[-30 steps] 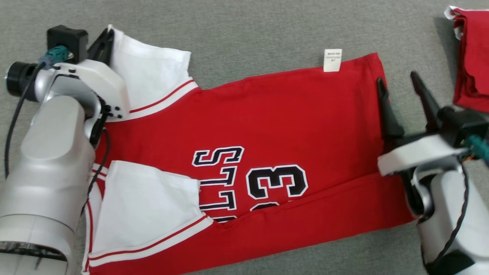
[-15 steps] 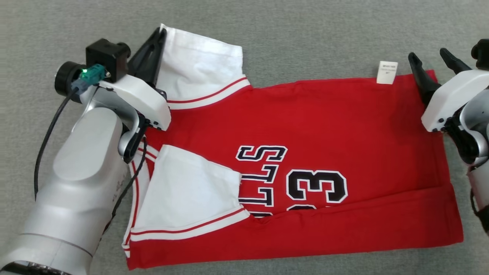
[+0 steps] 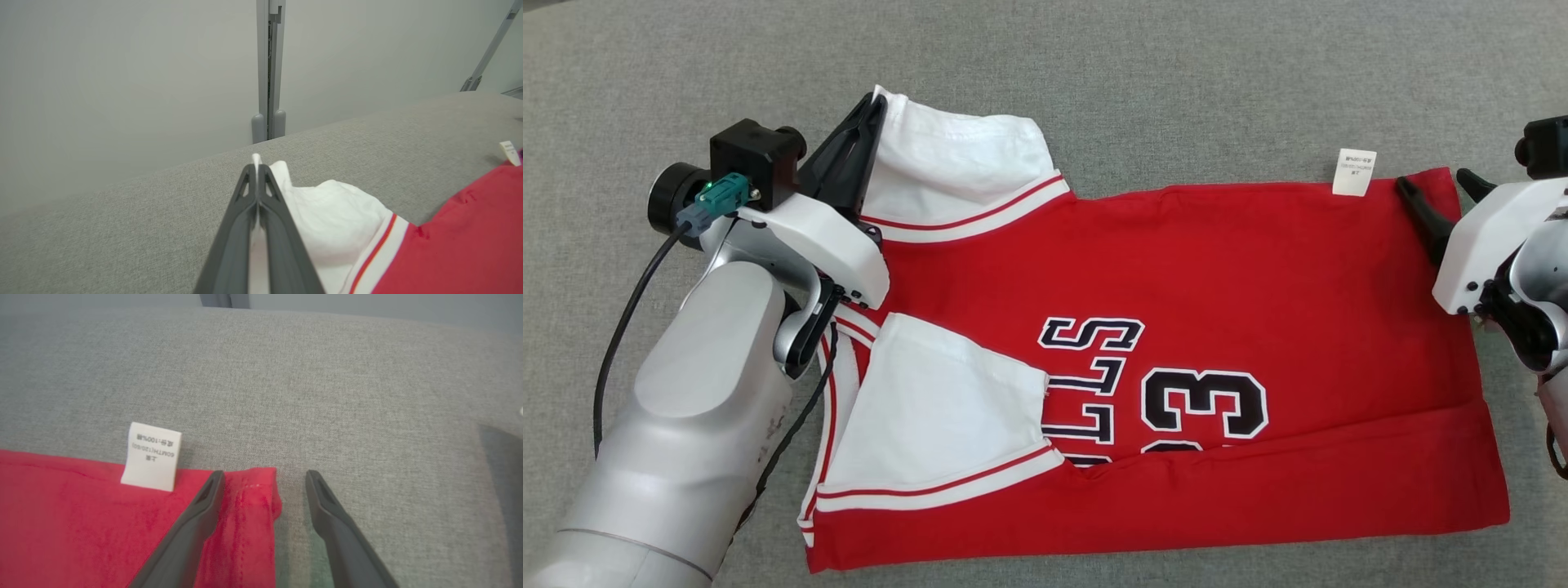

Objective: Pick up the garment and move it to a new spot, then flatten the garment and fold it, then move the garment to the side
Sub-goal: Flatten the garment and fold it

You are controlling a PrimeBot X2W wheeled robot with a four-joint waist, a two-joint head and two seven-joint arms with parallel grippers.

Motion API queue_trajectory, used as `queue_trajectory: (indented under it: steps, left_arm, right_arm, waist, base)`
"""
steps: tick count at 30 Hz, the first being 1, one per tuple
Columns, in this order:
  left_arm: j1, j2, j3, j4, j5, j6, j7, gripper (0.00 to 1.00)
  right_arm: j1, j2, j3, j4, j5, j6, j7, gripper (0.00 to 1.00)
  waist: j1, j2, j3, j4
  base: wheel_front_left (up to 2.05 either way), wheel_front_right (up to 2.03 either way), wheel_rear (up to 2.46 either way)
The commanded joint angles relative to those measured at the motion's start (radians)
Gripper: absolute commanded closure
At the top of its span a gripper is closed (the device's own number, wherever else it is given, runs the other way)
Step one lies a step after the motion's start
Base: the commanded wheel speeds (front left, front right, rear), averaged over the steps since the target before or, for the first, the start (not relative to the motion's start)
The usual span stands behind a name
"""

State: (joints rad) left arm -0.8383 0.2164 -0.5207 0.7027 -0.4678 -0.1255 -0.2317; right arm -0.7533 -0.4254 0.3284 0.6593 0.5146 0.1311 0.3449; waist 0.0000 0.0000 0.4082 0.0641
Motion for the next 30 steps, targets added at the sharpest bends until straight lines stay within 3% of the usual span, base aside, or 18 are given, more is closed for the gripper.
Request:
queue_trajectory:
  steps: [1, 4, 5, 6, 7, 16, 30]
  left_arm:
    - [0.013, 0.010, 0.002, -0.002, -0.003, 0.006, 0.001, 1.00]
    - [0.012, 0.017, 0.005, -0.008, -0.008, 0.014, 0.008, 1.00]
    - [0.013, 0.019, 0.005, -0.009, -0.008, 0.017, 0.009, 1.00]
    - [0.015, 0.020, 0.005, -0.010, -0.009, 0.020, 0.012, 1.00]
    - [0.017, 0.022, 0.006, -0.012, -0.010, 0.021, 0.014, 1.00]
    - [-0.009, 0.040, 0.019, -0.021, -0.024, 0.039, 0.018, 1.00]
    - [-0.138, 0.058, 0.053, 0.046, -0.024, 0.051, -0.011, 1.00]
  right_arm:
    - [0.006, -0.009, 0.003, 0.003, 0.010, -0.001, 0.004, 0.00]
    - [-0.002, -0.016, 0.024, 0.012, 0.024, -0.001, 0.003, 0.00]
    - [-0.007, -0.018, 0.028, 0.016, 0.030, -0.001, 0.002, 0.52]
    - [-0.010, -0.019, 0.032, 0.019, 0.035, -0.001, -0.001, 0.80]
    - [-0.013, -0.021, 0.036, 0.021, 0.035, -0.001, -0.008, 1.00]
    - [-0.049, -0.043, 0.061, 0.041, 0.039, -0.001, -0.067, 1.00]
    - [-0.140, -0.034, 0.043, 0.116, -0.023, -0.002, -0.262, 1.00]
  waist:
    - [0.0000, 0.0000, -0.002, -0.003]
    - [0.0000, 0.0000, -0.003, -0.008]
    - [0.0000, 0.0000, -0.001, -0.009]
    - [0.0000, 0.0000, 0.000, -0.009]
    - [0.0000, 0.0000, 0.001, -0.010]
    - [0.0000, 0.0000, 0.030, -0.004]
    - [0.0000, 0.0000, 0.070, -0.001]
  base:
    - [0.00, 0.00, 0.00]
    - [0.00, 0.00, 0.00]
    - [0.00, 0.00, 0.00]
    - [0.00, 0.00, 0.00]
    - [0.00, 0.00, 0.00]
    - [0.00, 0.00, 0.00]
    - [0.00, 0.00, 0.00]
